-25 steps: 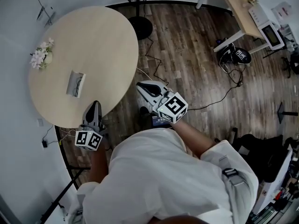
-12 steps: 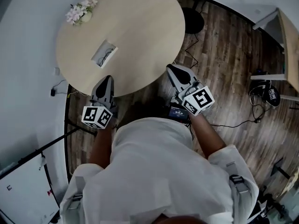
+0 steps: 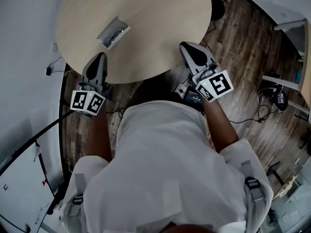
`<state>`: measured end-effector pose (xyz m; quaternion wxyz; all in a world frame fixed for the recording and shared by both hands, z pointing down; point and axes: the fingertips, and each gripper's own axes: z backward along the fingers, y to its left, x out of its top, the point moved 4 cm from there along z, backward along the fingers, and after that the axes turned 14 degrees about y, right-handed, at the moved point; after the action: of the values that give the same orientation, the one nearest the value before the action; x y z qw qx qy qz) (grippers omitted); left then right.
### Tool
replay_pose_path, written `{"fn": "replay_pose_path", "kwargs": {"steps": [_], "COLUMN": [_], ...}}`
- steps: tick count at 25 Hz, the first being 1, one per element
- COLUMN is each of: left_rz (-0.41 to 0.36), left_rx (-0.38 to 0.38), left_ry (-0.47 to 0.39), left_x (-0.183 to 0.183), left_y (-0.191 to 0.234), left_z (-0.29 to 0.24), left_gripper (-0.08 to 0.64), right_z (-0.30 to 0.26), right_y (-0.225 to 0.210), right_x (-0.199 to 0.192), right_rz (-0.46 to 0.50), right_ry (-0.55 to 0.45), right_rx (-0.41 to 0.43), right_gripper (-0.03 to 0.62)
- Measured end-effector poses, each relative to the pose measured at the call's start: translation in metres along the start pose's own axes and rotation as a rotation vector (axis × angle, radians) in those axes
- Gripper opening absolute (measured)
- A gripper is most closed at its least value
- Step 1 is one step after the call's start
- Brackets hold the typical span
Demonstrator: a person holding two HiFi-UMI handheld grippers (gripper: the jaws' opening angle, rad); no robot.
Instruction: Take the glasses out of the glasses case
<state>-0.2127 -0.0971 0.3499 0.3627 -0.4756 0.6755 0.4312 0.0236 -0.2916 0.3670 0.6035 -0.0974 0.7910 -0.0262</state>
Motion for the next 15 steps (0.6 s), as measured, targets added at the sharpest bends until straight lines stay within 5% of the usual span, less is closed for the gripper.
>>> {"fn": "replay_pose_path", "kwargs": {"steps": [15], "left_rz": [-0.144], "left_rx": [-0.138], "left_ry": [0.214], "left_x": [0.011], "left_y": [0.093], "left_z": [-0.080], "left_gripper": [0.009], "right_z": [-0.105], "right_y": [-0.037], "right_x": [0.012], "right_rz": [-0.016], "right_ry": [0.126], "right_rx": [0.017], "right_gripper": [0.026]}}
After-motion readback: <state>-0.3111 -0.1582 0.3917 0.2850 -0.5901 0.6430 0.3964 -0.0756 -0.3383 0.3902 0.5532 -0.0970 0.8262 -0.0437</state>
